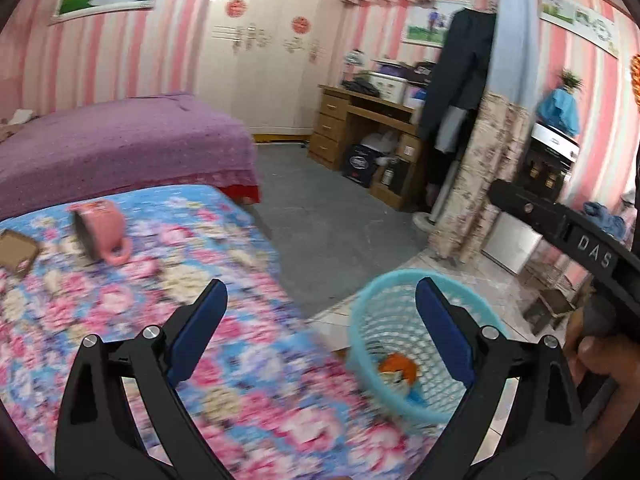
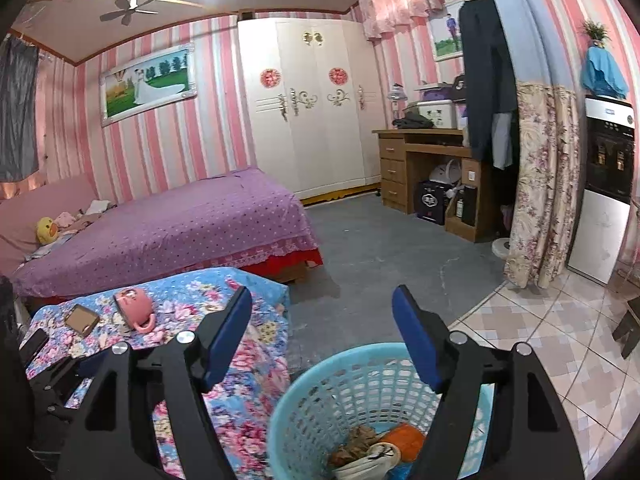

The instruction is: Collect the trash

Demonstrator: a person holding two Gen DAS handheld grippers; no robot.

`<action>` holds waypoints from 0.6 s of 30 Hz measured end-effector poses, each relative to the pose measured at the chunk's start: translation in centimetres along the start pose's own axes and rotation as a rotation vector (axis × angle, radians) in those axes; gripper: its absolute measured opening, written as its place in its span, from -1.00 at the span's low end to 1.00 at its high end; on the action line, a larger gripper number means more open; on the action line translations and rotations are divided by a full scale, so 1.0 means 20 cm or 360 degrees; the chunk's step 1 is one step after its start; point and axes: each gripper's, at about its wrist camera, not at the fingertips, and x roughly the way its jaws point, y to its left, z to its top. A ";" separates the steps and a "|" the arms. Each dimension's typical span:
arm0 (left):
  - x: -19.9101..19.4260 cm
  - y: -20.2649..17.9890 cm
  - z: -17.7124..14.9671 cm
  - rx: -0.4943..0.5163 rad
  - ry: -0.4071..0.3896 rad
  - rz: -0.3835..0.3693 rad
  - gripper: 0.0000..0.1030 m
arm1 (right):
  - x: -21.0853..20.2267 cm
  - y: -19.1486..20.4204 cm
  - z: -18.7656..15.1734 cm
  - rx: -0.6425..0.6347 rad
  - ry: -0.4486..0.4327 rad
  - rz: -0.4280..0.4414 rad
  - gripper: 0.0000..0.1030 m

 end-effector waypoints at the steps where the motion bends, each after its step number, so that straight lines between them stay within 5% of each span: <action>1: -0.04 0.05 -0.01 -0.0010 -0.0006 0.0039 0.79 | 0.01 0.05 0.00 -0.0022 0.0006 0.0030 0.40; 18: -1.06 1.04 -0.26 -0.0170 -0.0217 0.0939 0.90 | 0.05 0.83 -0.27 -0.0225 0.0200 0.0554 0.78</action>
